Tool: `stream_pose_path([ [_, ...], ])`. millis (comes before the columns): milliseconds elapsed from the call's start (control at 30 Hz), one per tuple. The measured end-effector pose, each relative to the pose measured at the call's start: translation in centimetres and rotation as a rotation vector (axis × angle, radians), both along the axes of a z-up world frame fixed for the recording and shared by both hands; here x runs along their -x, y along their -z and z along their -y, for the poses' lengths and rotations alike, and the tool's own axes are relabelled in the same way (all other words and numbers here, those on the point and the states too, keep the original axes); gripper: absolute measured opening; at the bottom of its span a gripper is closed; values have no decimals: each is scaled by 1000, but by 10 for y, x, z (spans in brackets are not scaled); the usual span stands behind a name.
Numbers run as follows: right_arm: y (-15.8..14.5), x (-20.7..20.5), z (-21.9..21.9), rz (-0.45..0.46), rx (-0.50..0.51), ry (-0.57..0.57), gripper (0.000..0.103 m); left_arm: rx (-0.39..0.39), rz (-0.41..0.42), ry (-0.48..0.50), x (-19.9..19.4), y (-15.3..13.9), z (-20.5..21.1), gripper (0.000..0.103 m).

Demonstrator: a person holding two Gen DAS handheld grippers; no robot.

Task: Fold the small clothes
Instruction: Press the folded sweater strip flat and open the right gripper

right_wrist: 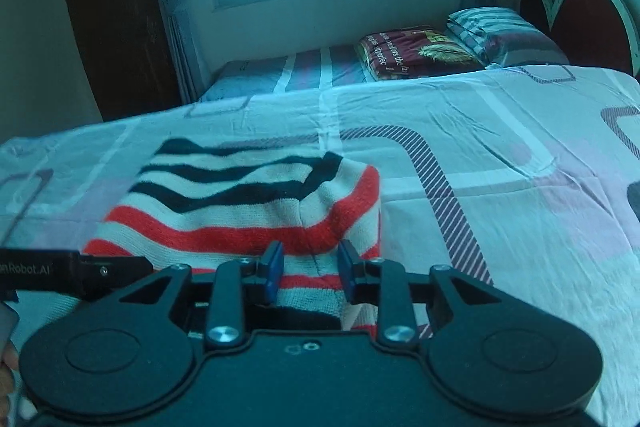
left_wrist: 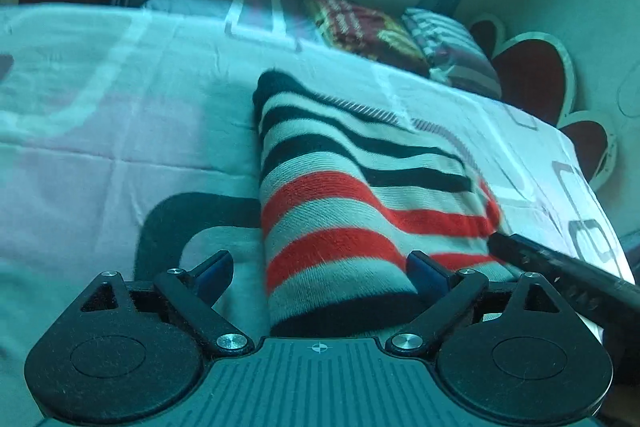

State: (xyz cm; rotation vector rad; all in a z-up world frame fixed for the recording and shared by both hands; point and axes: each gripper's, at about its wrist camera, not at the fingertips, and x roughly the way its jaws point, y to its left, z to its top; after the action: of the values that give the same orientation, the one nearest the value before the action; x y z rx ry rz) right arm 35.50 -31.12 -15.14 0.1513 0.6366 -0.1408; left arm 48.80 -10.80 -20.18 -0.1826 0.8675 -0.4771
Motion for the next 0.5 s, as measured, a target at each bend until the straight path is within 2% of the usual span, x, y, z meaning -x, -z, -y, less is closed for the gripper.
stream_pose_path([
  [133, -8, 30, -10, 17, 8, -19, 31, -5, 36, 39, 21, -10, -5, 93],
  [333, 6, 59, -15, -13, -6, 8, 31, 33, -5, 14, 32, -6, -14, 93],
  [500, 17, 59, -12, -36, -20, 25, 34, -11, 7, 71, 46, 3, -10, 93],
])
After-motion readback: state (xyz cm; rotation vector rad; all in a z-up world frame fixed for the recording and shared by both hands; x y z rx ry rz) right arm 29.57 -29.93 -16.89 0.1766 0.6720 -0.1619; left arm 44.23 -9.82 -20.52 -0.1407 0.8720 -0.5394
